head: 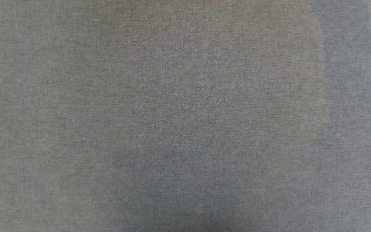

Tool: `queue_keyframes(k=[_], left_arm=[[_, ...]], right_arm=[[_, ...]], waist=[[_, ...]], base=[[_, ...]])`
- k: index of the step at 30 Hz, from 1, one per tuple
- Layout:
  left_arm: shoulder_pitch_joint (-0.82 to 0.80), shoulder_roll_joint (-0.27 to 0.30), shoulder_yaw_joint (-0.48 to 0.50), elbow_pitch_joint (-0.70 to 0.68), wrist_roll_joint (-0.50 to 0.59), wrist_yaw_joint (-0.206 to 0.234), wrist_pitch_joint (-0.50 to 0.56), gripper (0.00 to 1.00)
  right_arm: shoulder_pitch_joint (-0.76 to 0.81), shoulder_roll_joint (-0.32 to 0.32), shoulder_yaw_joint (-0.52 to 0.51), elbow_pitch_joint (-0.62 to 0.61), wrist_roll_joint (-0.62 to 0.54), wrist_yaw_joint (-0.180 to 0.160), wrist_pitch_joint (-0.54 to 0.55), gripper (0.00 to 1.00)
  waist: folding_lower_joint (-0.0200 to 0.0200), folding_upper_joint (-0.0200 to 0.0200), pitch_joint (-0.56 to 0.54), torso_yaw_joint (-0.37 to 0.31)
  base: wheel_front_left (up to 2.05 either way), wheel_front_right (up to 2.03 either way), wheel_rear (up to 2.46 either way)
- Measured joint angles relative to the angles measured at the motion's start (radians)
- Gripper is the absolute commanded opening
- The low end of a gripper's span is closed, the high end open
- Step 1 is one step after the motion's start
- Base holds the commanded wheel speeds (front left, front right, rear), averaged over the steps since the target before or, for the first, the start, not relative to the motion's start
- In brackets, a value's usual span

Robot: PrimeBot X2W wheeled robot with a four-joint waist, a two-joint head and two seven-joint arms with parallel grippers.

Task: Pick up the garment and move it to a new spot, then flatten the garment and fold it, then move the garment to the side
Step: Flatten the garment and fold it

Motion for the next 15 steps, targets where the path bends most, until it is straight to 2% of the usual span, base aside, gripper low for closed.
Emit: queue_keyframes(k=[6, 15], left_arm=[[0.121, 0.000, -0.001, -0.003, -0.023, -0.024, -0.051, 0.00], [0.379, -0.003, 0.029, -0.014, -0.057, -0.026, -0.087, 0.00]], right_arm=[[0.108, 0.016, 0.060, -0.001, 0.063, 0.000, -0.065, 0.00], [0.383, -0.003, 0.157, -0.083, 0.201, 0.000, -0.126, 0.00]], waist=[[-0.0001, 0.0000, -0.021, 0.009], [-0.0001, 0.0000, -0.106, 0.024]], base=[[0.00, 0.00, 0.00], [0.00, 0.00, 0.00]])
